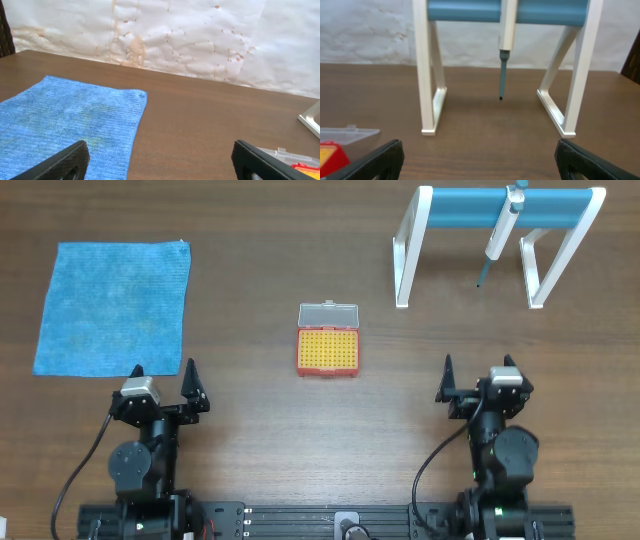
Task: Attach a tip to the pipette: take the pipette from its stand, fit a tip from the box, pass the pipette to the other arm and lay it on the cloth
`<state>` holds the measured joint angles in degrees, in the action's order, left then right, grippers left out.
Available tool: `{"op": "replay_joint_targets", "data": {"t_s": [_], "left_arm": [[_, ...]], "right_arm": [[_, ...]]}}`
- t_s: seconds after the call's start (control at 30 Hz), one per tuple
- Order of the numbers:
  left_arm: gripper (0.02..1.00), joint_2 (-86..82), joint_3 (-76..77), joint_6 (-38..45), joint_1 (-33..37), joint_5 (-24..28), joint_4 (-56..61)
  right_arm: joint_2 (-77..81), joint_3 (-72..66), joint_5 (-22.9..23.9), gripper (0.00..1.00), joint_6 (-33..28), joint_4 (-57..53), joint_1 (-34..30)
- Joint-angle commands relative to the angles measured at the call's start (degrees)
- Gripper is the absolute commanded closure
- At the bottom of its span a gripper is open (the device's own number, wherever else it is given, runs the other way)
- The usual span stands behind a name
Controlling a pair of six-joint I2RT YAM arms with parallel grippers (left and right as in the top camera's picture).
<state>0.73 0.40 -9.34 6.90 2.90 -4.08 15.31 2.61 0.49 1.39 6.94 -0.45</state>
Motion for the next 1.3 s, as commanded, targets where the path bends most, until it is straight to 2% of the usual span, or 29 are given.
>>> {"op": "replay_joint_targets", "data": {"t_s": [0.03,0.13,0.27,0.47,0.8,1.1,1.23,1.3], "left_arm": [[0.099,-0.42,-0.09,-0.74,-0.22,-0.79,-0.48],[0.099,-0.42,-0.09,-0.74,-0.22,-0.79,-0.48],[0.099,-0.42,-0.09,-0.74,-0.22,-0.79,-0.48],[0.099,-0.42,-0.09,-0.74,-0.22,-0.79,-0.48],[0.097,-0.42,-0.09,-0.74,-0.22,-0.79,-0.48],[0.097,-0.42,-0.09,-0.74,-0.22,-0.79,-0.48],[0.099,-0.42,-0.09,-0.74,-0.22,-0.81,-0.48],[0.099,-0.42,-0.09,-0.74,-0.22,-0.79,-0.48]], "right_arm": [[18.69,8.26,0.37,0.025,0.52,12.66,-4.04],[33.46,13.05,0.33,0.025,3.13,22.43,-6.4],[51.8,19.74,0.09,0.025,3.08,33.27,-6.49],[67.3,29.66,-0.11,0.023,3.08,34.6,-6.49],[79.87,37.79,-2.14,0.016,2.23,38.8,-6.49],[82.75,41.18,-2.91,0.02,-0.96,38.82,-6.78],[82.75,41.18,-2.89,0.075,-1.7,38.8,-7.04],[82.75,41.18,-2.89,0.154,-1.68,38.8,-7.04]]}}
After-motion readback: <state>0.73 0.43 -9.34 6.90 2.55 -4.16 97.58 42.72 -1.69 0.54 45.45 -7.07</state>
